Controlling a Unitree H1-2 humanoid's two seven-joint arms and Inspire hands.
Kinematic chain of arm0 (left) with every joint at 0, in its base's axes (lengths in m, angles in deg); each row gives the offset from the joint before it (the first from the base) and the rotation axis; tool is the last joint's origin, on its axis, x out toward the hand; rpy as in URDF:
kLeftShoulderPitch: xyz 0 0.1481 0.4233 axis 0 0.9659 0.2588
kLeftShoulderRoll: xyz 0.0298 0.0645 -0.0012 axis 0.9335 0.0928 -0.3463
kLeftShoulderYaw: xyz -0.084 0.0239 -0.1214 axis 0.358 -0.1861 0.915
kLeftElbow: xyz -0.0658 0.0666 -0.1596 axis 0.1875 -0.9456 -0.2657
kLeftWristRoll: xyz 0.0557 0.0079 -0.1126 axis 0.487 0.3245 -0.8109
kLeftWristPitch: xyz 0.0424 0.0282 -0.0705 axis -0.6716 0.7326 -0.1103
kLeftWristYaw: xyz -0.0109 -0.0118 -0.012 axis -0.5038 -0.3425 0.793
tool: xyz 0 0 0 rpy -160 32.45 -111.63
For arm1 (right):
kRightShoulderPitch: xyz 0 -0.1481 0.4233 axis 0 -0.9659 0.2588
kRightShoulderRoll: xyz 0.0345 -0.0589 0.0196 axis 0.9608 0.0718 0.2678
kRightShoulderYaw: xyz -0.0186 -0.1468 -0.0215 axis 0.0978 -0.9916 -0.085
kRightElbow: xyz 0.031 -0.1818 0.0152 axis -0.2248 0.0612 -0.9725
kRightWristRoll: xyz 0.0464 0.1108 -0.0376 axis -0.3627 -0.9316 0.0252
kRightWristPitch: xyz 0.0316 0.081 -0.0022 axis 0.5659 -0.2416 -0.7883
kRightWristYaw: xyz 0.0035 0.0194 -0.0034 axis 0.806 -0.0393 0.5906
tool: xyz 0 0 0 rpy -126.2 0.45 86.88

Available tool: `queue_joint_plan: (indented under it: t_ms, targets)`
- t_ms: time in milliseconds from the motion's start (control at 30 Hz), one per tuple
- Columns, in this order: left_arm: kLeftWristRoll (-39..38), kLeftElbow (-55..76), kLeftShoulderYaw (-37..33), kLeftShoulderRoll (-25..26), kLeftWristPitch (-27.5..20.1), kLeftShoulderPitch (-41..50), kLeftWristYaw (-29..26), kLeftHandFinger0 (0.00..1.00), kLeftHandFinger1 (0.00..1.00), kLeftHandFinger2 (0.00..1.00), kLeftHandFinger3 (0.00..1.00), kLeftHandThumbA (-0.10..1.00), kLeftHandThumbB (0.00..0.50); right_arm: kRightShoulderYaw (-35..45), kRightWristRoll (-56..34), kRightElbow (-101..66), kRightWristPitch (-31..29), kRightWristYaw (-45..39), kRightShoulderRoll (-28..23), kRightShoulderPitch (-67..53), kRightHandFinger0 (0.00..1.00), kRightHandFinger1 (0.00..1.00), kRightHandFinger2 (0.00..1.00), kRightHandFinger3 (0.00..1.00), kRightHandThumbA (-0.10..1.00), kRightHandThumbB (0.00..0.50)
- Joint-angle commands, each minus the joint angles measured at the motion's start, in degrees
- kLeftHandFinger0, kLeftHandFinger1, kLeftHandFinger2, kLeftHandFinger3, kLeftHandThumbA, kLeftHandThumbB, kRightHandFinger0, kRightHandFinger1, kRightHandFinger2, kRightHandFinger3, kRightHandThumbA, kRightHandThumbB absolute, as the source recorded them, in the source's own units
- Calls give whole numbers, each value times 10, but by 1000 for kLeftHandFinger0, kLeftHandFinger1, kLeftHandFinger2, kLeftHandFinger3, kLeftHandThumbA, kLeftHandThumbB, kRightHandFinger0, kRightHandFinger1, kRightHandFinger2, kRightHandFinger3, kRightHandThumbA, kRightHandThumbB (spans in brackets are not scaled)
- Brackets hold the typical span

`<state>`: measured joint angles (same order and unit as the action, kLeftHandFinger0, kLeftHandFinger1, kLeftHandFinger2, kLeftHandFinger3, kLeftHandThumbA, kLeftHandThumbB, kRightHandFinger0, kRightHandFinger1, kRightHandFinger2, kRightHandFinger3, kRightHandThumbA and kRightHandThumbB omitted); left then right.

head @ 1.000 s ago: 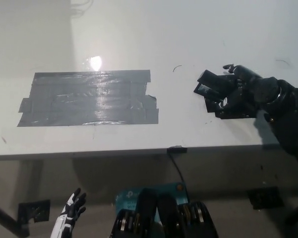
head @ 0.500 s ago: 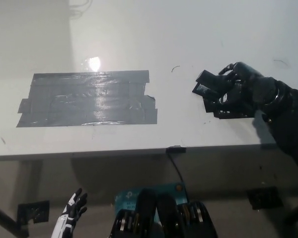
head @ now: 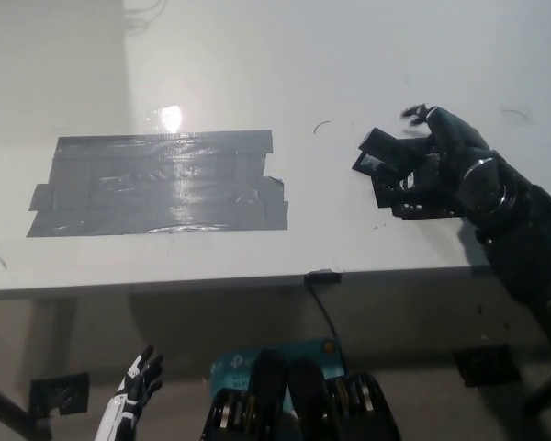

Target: A stapler is kept on the black spot marked on the desk infront of the robot. The robot picks up the stapler using its right hand and passes it to a person

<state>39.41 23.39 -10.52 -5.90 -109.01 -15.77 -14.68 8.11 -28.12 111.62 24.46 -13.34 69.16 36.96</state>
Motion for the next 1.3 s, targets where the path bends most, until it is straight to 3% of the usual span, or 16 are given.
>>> queue_joint_plan:
  t_ms: [0,33,100,167,233,400,500,633,700,767,833,967,1100,1133,1200,1267]
  targets:
    - [-14,1,0,8,-25,-9,12,1000,1000,1000,1000,1000,451,16,-2,4,-16,17,-2,13,90,354,556,357,893,6]
    - [-12,-1,-1,8,-26,-11,12,1000,1000,1000,1000,1000,451,32,-19,5,-6,7,-1,12,39,306,542,303,883,11]
    - [-14,0,-1,8,-25,-12,13,1000,1000,1000,1000,1000,449,61,-54,15,1,-16,1,16,19,383,677,493,866,5]
    - [-17,2,-1,9,-24,-13,16,1000,1000,1000,1000,1000,448,91,-82,28,11,-39,1,23,51,414,706,568,865,0]
    - [-13,6,0,9,-18,-14,14,1000,1000,1000,1000,1000,458,107,-92,38,23,-54,-2,31,35,357,657,597,876,0]
    - [-10,0,0,9,-24,-21,12,1000,1000,1000,1000,1000,451,115,-89,46,40,-77,-14,42,0,208,519,451,841,0]
    - [-16,0,-1,9,-27,-23,16,1000,1000,1000,1000,1000,441,125,-103,39,53,-91,-16,44,0,207,541,464,832,0]
    - [-21,1,1,9,-21,-25,18,1000,1000,1000,1000,1000,441,161,-144,25,89,-115,-13,50,0,180,491,420,860,16]
    - [-24,-1,2,7,-18,-27,19,1000,1000,1000,1000,1000,432,190,-177,25,105,-144,-15,60,0,53,384,370,873,0]
    - [-24,0,2,7,-16,-29,18,1000,1000,1000,1000,1000,431,223,-207,31,124,-154,-13,69,0,1,304,333,796,15]
    - [-23,3,2,8,-12,-28,19,1000,1000,1000,1000,1000,427,258,-238,32,152,-156,-9,76,0,0,258,340,768,16]
    - [-27,3,2,8,-13,-29,21,1000,1000,1000,1000,1000,412,285,-253,37,164,-163,-9,84,0,0,270,338,789,21]
    - [-29,0,1,9,-19,-33,23,1000,1000,997,1000,1000,414,325,-294,69,164,-176,-10,100,0,0,124,227,778,8]
    - [-29,-1,1,10,-18,-34,22,1000,1000,997,1000,1000,413,353,-327,95,164,-183,-11,109,0,0,13,161,736,1]
    - [-30,0,1,9,-18,-33,22,1000,1000,989,1000,1000,408,366,-343,113,164,-207,-16,115,0,0,0,38,879,0]
    - [-31,2,0,11,-18,-32,24,1000,1000,1000,1000,1000,398,392,-371,136,164,-231,-21,126,0,0,0,44,902,0]
